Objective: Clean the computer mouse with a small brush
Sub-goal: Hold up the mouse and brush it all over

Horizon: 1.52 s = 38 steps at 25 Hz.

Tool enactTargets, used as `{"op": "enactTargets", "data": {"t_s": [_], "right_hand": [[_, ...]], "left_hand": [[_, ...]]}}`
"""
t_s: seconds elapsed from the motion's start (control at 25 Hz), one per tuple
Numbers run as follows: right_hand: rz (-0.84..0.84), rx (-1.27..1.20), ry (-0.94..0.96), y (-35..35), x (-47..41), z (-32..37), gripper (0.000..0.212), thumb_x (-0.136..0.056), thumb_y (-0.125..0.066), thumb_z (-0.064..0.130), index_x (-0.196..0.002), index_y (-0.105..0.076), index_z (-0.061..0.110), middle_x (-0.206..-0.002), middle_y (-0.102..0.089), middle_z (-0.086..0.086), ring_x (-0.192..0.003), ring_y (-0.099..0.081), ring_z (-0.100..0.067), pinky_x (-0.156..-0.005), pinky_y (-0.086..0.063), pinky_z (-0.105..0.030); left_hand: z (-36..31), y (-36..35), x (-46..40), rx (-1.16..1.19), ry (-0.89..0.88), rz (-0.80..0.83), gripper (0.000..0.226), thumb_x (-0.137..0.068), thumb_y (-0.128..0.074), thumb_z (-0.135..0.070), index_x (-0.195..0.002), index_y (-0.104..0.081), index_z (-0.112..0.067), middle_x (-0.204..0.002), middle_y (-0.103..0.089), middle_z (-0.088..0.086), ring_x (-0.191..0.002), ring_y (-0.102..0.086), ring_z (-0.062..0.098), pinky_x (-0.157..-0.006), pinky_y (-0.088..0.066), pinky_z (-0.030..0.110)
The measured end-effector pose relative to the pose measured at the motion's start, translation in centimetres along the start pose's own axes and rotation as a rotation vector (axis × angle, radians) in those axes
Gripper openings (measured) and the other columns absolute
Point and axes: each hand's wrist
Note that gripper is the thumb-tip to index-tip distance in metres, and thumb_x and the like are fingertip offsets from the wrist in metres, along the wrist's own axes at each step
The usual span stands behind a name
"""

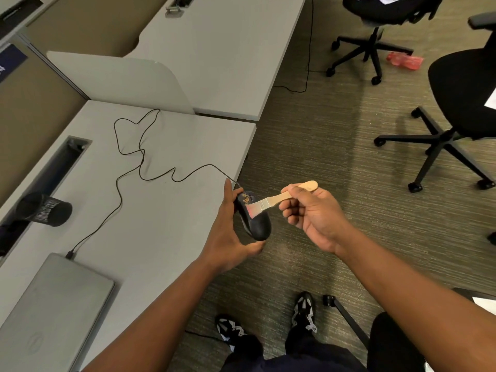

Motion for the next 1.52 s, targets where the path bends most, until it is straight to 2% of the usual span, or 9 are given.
{"op": "enactTargets", "data": {"t_s": [0.4,0.64,0.76,1.0,1.16,1.24,1.32,1.44,1.52], "right_hand": [[-0.047,0.120,0.042,1.1,-0.4,-0.5,0.019,-0.106,-0.053,0.014,-0.111,-0.068,0.002,-0.079,-0.071,-0.012,-0.066,-0.063,-0.015,-0.058,-0.053,-0.022],[-0.135,0.257,0.082,2.6,-1.2,-0.7,0.019,-0.106,-0.056,0.015,-0.111,-0.068,0.002,-0.078,-0.071,-0.011,-0.066,-0.062,-0.015,-0.058,-0.053,-0.023],[-0.189,0.356,0.145,2.8,-1.2,-0.7,0.017,-0.105,-0.057,0.018,-0.107,-0.069,0.007,-0.077,-0.071,-0.008,-0.067,-0.061,-0.015,-0.060,-0.052,-0.026],[-0.078,0.131,0.212,1.7,-0.4,0.4,0.020,-0.107,-0.050,0.017,-0.105,-0.068,0.007,-0.076,-0.072,-0.012,-0.064,-0.063,-0.018,-0.054,-0.050,-0.025],[-0.007,0.026,0.136,0.6,-0.4,0.0,0.016,-0.103,-0.056,0.011,-0.112,-0.068,0.006,-0.084,-0.075,-0.016,-0.071,-0.068,-0.021,-0.060,-0.055,-0.026],[-0.026,0.017,0.141,0.2,-0.6,-0.4,0.016,-0.102,-0.058,0.009,-0.114,-0.068,0.004,-0.088,-0.076,-0.018,-0.075,-0.069,-0.023,-0.063,-0.057,-0.027],[-0.063,0.104,0.195,-0.2,-0.8,-0.7,0.016,-0.103,-0.057,0.010,-0.114,-0.067,0.005,-0.090,-0.077,-0.016,-0.078,-0.070,-0.023,-0.067,-0.058,-0.029],[-0.011,0.491,0.388,-0.2,-0.9,-1.1,0.016,-0.104,-0.060,0.018,-0.115,-0.070,0.015,-0.092,-0.078,-0.005,-0.081,-0.073,-0.018,-0.073,-0.060,-0.033],[0.094,0.745,0.488,-0.1,-0.6,-1.1,0.018,-0.102,-0.063,0.022,-0.117,-0.073,0.018,-0.089,-0.075,0.009,-0.081,-0.072,-0.005,-0.071,-0.058,-0.024]], "left_hand": [[0.1,0.0,0.5,-0.001,-0.008,-0.012,0.148,-0.065,-0.097,-0.032,-0.160,0.016,-0.048,-0.163,-0.036,-0.011,-0.148,-0.041,0.006,-0.122,-0.039,0.042],[0.0,0.0,0.5,-0.010,-0.015,-0.010,0.144,-0.066,-0.097,-0.031,-0.151,0.014,-0.066,-0.161,-0.035,-0.016,-0.147,-0.040,0.002,-0.123,-0.037,0.031],[0.1,-0.1,0.3,-0.006,-0.001,0.022,0.147,-0.066,-0.097,-0.031,-0.152,0.018,-0.062,-0.165,-0.031,-0.013,-0.150,-0.038,0.005,-0.123,-0.036,0.032],[-0.1,-0.3,0.3,-0.005,0.036,0.081,0.154,-0.065,-0.097,-0.025,-0.156,0.023,-0.053,-0.168,-0.025,-0.016,-0.153,-0.029,0.001,-0.126,-0.032,0.036],[-0.6,-0.4,0.2,-0.014,0.016,0.099,0.147,-0.065,-0.097,-0.023,-0.165,0.011,-0.036,-0.156,0.003,-0.053,-0.156,-0.025,0.007,-0.125,-0.034,0.047],[-0.7,-0.4,0.2,-0.022,0.021,0.106,0.149,-0.068,-0.096,-0.021,-0.160,0.019,-0.048,-0.166,-0.009,-0.036,-0.156,-0.026,0.007,-0.126,-0.033,0.046],[-0.4,-0.4,0.3,-0.033,0.036,0.106,0.152,-0.069,-0.095,-0.019,-0.158,0.025,-0.048,-0.169,-0.018,-0.022,-0.155,-0.027,0.005,-0.126,-0.033,0.043],[-0.2,-0.5,0.3,-0.033,0.058,0.110,0.154,-0.070,-0.096,-0.015,-0.159,0.027,-0.040,-0.163,-0.018,-0.032,-0.155,-0.028,0.005,-0.125,-0.034,0.041],[0.0,-0.5,0.3,-0.031,0.060,0.107,0.155,-0.070,-0.095,-0.013,-0.158,0.030,-0.039,-0.163,-0.019,-0.033,-0.154,-0.029,0.003,-0.126,-0.032,0.037]]}}
Point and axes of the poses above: each hand's wrist, its own x-axis away from the middle knuckle, its own y-axis out of the back of the hand, z = x × y
